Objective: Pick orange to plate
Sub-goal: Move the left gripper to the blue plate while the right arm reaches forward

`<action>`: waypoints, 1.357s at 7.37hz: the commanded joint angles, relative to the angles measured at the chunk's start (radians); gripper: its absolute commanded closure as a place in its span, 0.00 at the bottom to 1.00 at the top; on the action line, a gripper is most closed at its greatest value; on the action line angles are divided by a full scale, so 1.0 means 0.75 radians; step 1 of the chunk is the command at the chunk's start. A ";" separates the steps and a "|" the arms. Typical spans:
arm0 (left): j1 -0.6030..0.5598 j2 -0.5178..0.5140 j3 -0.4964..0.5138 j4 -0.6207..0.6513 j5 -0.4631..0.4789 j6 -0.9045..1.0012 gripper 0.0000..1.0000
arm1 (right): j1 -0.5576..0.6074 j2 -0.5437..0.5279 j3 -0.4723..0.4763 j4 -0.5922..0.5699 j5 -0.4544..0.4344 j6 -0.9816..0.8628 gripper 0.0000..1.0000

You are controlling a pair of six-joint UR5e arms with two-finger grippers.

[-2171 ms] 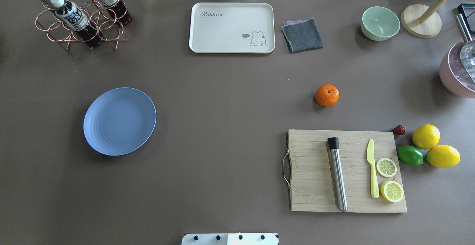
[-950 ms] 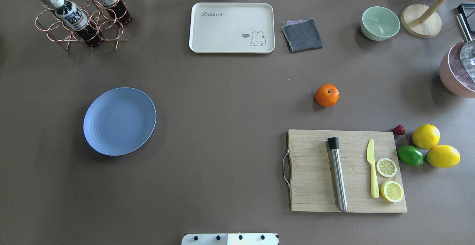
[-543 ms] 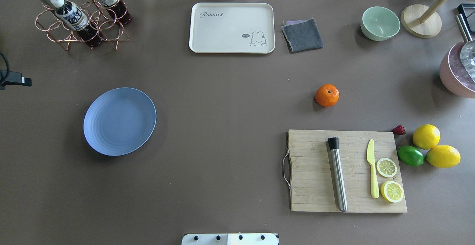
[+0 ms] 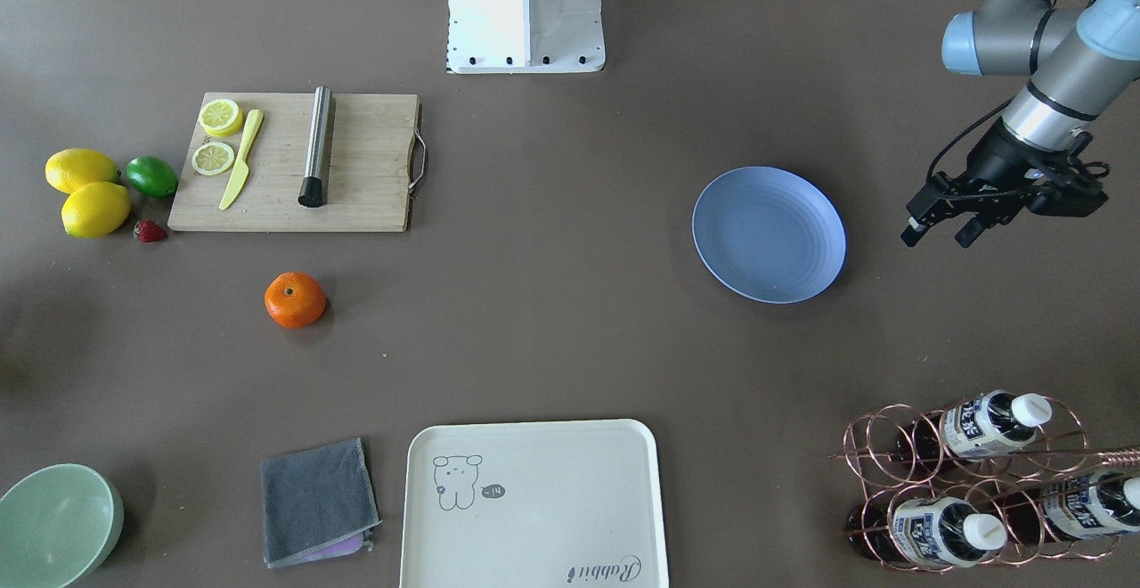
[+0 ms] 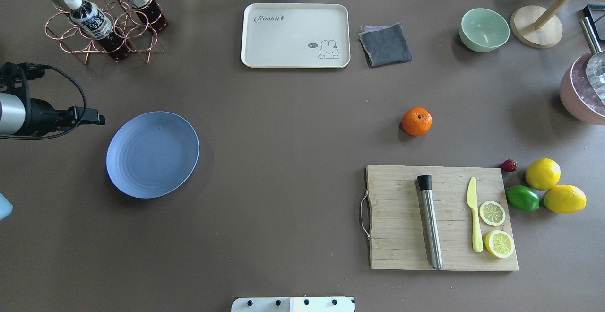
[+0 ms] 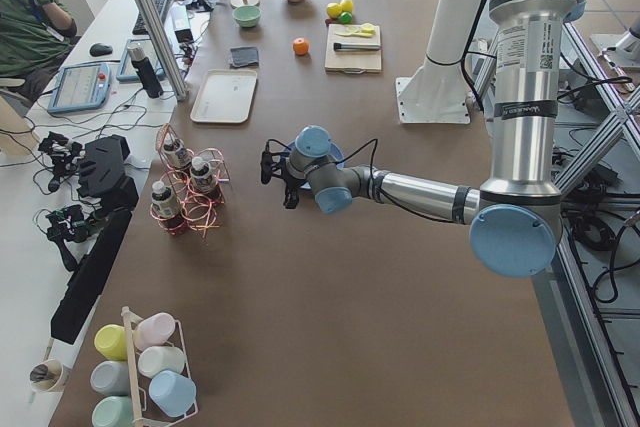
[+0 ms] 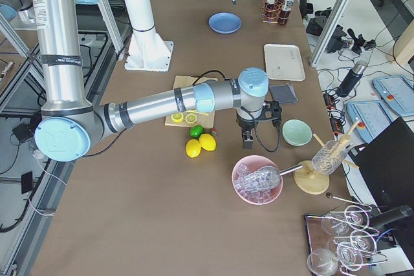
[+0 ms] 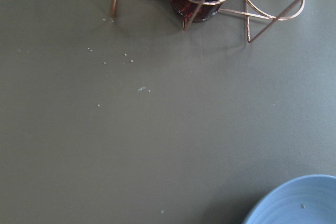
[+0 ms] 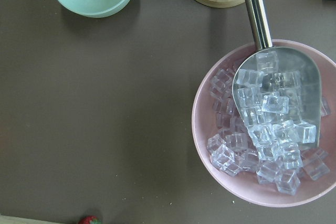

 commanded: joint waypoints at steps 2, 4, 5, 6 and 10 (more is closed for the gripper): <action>0.122 -0.014 0.011 -0.030 0.060 -0.023 0.03 | -0.045 0.024 -0.003 0.000 -0.001 0.066 0.00; 0.193 -0.012 0.068 -0.124 0.150 -0.023 0.03 | -0.065 0.024 -0.009 0.000 -0.001 0.066 0.00; 0.199 -0.012 0.093 -0.165 0.158 -0.029 0.17 | -0.087 0.024 -0.011 0.012 -0.003 0.068 0.00; 0.199 -0.012 0.081 -0.168 0.156 -0.061 0.51 | -0.114 0.024 -0.019 0.067 -0.003 0.132 0.00; 0.197 -0.014 0.077 -0.153 0.134 -0.102 1.00 | -0.188 0.020 -0.144 0.354 -0.023 0.333 0.00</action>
